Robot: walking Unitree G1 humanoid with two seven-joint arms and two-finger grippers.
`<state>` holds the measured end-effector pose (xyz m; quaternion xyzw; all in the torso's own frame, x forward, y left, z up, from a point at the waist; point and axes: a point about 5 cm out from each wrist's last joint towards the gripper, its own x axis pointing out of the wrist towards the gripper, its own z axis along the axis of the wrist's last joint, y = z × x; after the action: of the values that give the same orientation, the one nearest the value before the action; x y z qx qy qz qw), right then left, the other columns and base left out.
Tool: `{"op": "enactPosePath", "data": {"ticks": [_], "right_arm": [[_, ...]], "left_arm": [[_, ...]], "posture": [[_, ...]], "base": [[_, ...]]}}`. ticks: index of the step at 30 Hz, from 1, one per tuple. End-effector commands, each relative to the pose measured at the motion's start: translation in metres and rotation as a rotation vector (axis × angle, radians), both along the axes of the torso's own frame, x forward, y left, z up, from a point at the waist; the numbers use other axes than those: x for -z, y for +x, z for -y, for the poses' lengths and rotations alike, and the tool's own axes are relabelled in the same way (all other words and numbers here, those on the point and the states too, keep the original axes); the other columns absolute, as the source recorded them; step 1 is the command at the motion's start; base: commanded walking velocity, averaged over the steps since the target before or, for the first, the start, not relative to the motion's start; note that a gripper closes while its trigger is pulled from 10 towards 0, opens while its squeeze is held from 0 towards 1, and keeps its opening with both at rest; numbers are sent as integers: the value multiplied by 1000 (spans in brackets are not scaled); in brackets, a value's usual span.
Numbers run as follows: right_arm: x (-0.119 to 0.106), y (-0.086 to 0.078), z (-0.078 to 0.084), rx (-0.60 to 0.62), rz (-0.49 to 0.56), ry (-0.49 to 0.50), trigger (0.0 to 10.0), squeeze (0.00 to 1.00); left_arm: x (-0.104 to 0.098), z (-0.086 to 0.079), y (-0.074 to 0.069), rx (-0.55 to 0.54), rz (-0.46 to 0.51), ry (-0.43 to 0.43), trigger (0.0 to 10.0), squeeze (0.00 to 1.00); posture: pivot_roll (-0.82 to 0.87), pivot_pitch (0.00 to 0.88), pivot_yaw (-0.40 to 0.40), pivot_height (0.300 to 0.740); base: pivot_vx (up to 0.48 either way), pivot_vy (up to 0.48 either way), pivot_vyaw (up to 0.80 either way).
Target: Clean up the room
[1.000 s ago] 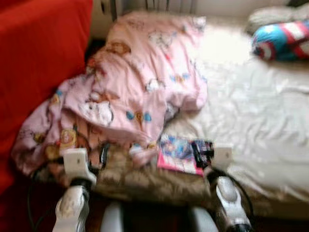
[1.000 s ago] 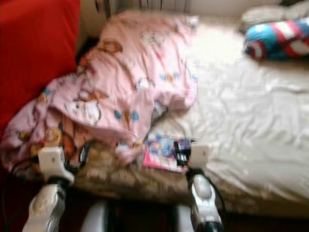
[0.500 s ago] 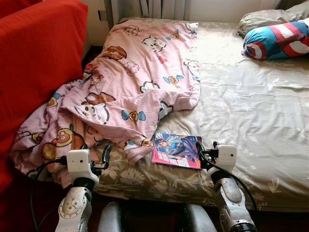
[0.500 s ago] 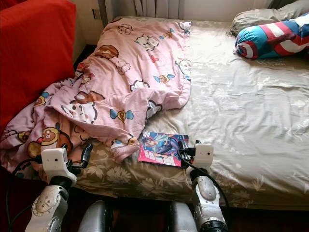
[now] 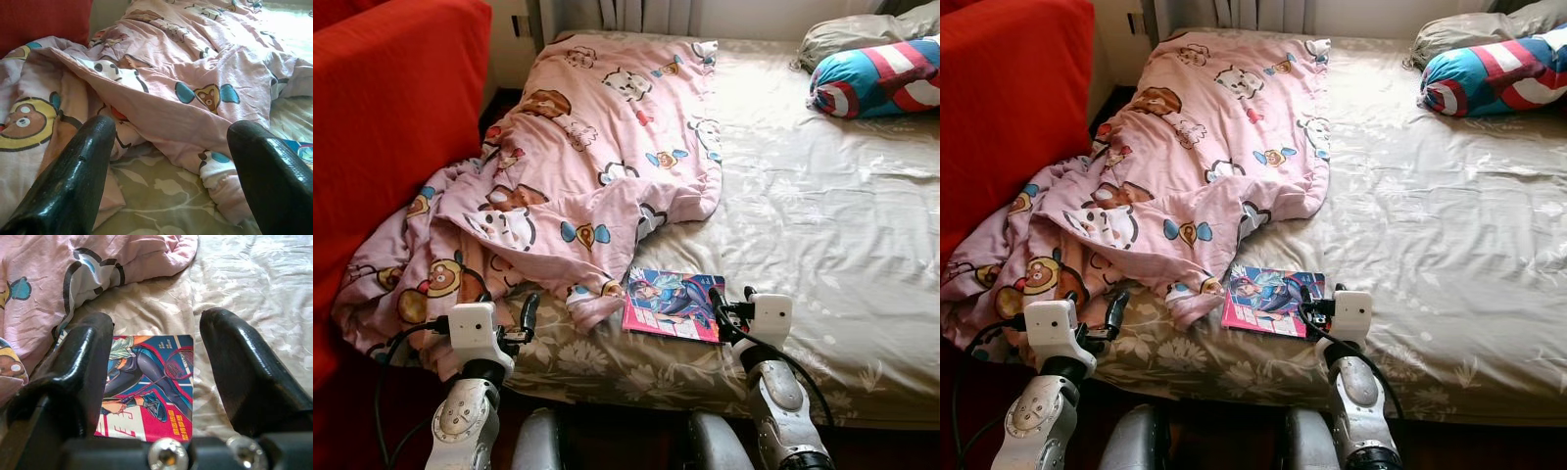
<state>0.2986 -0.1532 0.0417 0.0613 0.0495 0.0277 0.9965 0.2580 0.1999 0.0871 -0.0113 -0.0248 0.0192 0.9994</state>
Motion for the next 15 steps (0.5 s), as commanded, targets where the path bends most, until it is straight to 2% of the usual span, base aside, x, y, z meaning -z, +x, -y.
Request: {"op": "enactPosePath", "data": {"ticks": [1,15], "right_arm": [[5,-3,1,9,-24,8,10000,0],[5,-2,1,10,-27,8,10000,0]], "left_arm": [[2,1,-2,9,-16,19,10000,0],[2,0,-2,6,-14,19,10000,0]], "posture": [[-12,166,-34,614],[-11,169,-35,614]], "base": [[240,0,0],[246,0,0]]}}
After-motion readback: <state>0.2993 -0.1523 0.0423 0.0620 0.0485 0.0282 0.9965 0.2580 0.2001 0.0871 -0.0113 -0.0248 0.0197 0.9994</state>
